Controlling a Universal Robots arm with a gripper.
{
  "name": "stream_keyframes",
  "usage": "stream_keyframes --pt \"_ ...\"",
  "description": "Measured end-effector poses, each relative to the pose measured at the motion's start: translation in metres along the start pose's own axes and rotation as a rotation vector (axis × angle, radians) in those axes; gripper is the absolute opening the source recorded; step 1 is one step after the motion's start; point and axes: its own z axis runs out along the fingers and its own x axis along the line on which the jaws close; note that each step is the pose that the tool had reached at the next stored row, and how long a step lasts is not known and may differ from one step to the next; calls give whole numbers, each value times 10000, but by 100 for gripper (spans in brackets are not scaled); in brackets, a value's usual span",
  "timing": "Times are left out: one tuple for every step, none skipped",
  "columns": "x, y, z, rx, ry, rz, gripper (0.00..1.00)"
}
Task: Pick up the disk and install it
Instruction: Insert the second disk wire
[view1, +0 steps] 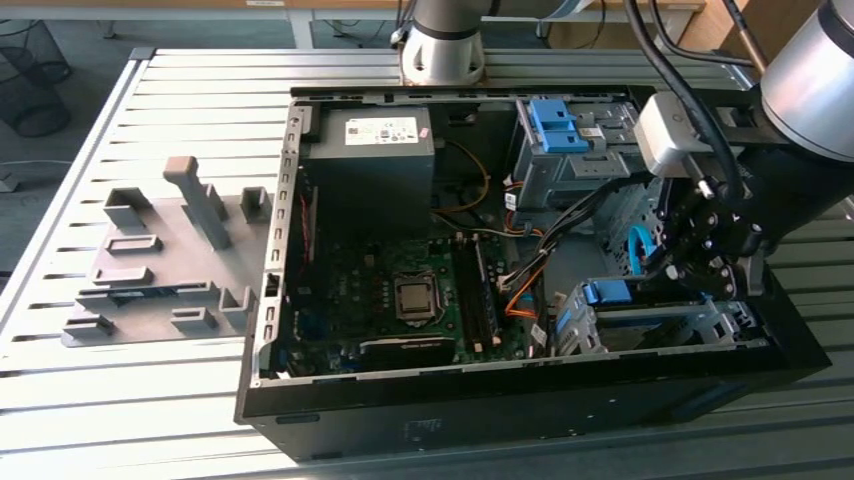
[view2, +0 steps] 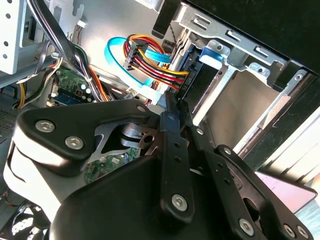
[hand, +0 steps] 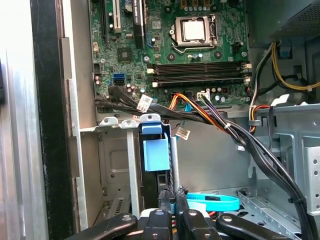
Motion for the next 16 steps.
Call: stream_keyframes --pt "1 0 1 -1 1 -10 16" --pt "4 -1 2 -1 2 -13 16" --pt "9 -1 3 -1 3 -13 16" --pt "11 -1 5 -1 1 -13 16" --pt "12 -1 6 -1 2 -13 16" --pt "12 -1 8 -1 2 -13 16" --pt "12 -1 13 -1 1 -14 16" --pt "13 -1 16 -1 1 -14 16" --pt "13 -1 19 -1 2 -14 16" --pt "14 -1 22 -1 2 -14 16" --pt "16 -1 27 -1 1 -13 16" --pt "18 -2 30 -1 1 -15 16" --pt "19 -2 31 -1 2 -16 16" --pt "20 -2 34 -2 1 -16 16" --pt "21 -2 37 -2 0 -17 16" --pt "21 -2 41 -2 -2 -17 16"
